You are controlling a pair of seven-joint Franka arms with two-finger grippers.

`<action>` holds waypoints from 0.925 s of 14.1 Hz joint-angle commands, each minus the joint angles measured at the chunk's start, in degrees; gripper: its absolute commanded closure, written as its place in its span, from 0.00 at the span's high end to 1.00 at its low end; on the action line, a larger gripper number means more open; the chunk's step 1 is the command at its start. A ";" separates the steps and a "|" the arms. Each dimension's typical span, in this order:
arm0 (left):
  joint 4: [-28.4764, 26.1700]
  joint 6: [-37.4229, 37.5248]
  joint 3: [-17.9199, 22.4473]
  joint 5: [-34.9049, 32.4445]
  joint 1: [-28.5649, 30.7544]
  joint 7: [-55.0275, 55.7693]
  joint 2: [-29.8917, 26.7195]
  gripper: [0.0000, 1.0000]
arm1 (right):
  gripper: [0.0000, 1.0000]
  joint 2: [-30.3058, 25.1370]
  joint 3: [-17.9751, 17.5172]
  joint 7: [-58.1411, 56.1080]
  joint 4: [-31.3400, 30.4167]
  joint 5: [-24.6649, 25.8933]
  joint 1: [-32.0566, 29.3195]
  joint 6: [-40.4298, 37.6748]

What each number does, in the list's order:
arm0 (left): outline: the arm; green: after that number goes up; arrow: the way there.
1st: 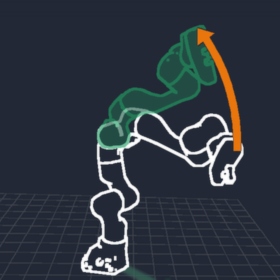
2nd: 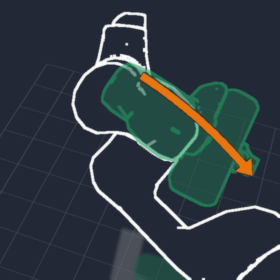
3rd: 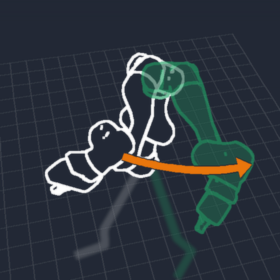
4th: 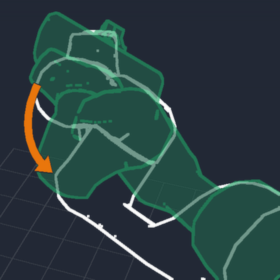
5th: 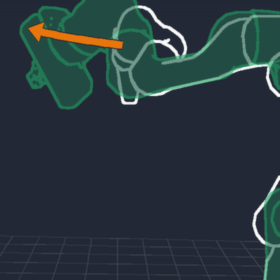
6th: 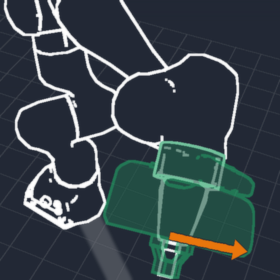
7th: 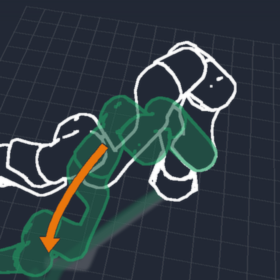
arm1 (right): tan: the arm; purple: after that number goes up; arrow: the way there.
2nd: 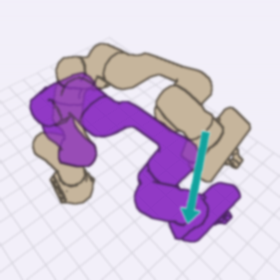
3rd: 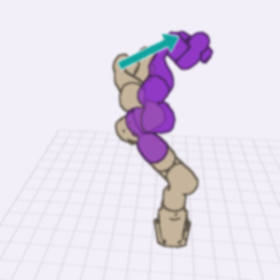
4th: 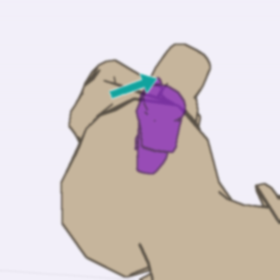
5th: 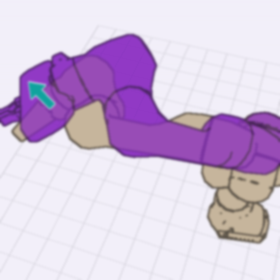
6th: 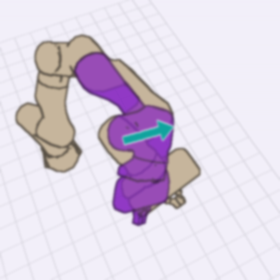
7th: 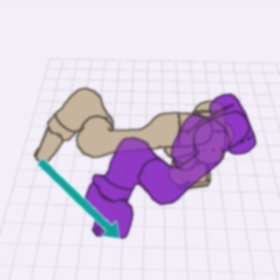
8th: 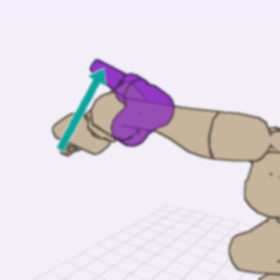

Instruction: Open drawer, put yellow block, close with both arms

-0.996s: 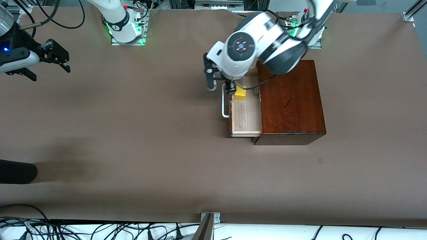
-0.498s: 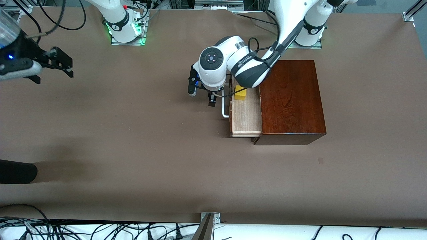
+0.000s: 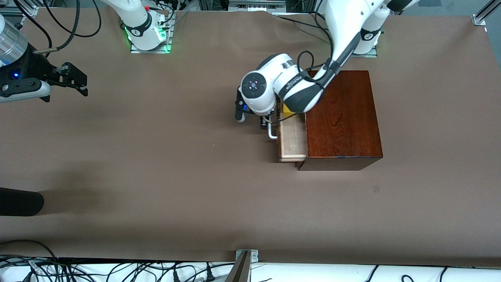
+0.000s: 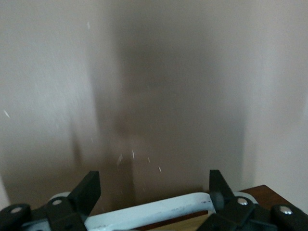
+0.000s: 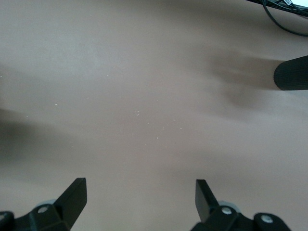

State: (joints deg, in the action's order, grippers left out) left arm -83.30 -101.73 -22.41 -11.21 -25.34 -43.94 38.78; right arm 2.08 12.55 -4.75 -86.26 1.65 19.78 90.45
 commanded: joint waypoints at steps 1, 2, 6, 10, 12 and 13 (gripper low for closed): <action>-0.55 5.39 0.17 -2.77 2.92 -3.35 -2.74 1.00 | 1.00 -0.14 0.02 0.53 0.75 -0.06 -0.01 -1.07; -0.55 6.97 0.17 -2.94 3.36 -3.26 -2.83 1.00 | 1.00 -0.23 -0.07 1.05 0.75 -0.06 0.08 -1.07; -0.64 10.32 0.17 -3.03 5.82 -3.35 -3.18 1.00 | 1.00 -0.23 -0.07 1.06 0.75 -0.15 0.08 -1.15; -0.37 9.98 -0.18 -3.03 6.17 -3.26 -3.79 1.00 | 1.00 -0.23 -0.16 1.06 0.75 -0.15 0.08 -1.15; -0.20 9.71 -0.26 -2.60 6.70 -3.26 -6.25 1.00 | 1.00 -0.23 -0.16 0.97 0.75 -0.15 0.08 -1.15; -0.02 9.71 -0.35 -1.98 7.75 -3.26 -8.17 1.00 | 1.00 -0.23 -0.07 0.97 0.75 -0.15 0.08 -1.15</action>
State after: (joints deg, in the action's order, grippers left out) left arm -82.52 -93.20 -22.62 -12.39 -19.61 -46.24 35.98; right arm 2.07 12.52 -4.56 -86.26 1.65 19.80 90.42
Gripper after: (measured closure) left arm 0.000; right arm 0.000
